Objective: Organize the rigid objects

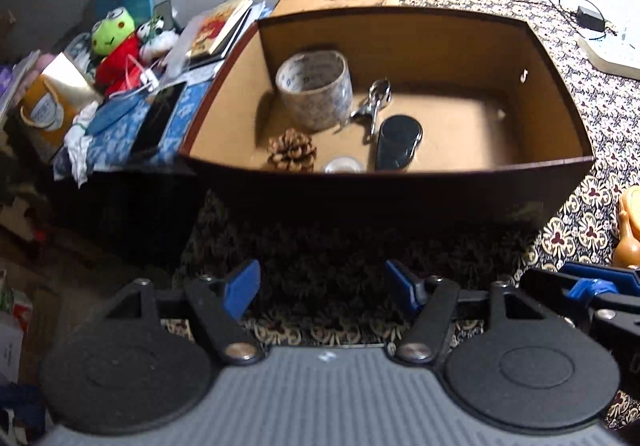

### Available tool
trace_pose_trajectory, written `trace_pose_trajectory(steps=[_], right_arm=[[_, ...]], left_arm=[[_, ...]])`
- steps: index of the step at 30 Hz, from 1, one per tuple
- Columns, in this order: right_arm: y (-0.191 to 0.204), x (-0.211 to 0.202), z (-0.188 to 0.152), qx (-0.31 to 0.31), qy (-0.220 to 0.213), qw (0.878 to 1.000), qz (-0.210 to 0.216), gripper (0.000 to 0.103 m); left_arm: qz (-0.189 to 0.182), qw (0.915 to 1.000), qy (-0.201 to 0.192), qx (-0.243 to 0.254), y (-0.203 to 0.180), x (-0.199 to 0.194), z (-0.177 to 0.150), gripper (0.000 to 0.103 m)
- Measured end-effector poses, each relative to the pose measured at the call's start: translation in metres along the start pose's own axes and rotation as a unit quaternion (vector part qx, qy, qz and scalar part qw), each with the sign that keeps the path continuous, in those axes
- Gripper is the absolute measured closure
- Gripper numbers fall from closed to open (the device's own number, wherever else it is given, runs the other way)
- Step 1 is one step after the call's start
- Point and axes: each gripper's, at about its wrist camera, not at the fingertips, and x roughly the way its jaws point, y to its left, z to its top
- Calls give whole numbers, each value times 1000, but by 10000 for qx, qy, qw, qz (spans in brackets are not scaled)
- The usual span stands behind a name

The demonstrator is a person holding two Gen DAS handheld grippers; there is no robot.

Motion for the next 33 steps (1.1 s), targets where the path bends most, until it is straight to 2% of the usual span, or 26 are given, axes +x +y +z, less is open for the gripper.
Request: trace_pose_trajectory(steps=[6, 11, 14, 19, 33], right_arm=[[-1, 7, -10, 36, 260, 9996, 138, 90], [8, 9, -5, 91, 198, 9996, 206, 89], [15, 8, 3, 110, 72, 9998, 136, 89], [29, 6, 21, 103, -227, 9997, -7, 89], [52, 20, 71, 251, -1000, 9931, -551, 87]], left_arm=[[108, 9995, 297, -86, -3, 3, -17, 36], [209, 9986, 468, -121, 5, 6, -21, 36], [229, 9990, 357, -118, 14, 4, -15, 36], [52, 9999, 121, -99, 29, 1, 6, 36], [-224, 9983, -387, 363, 54, 17, 67, 36]])
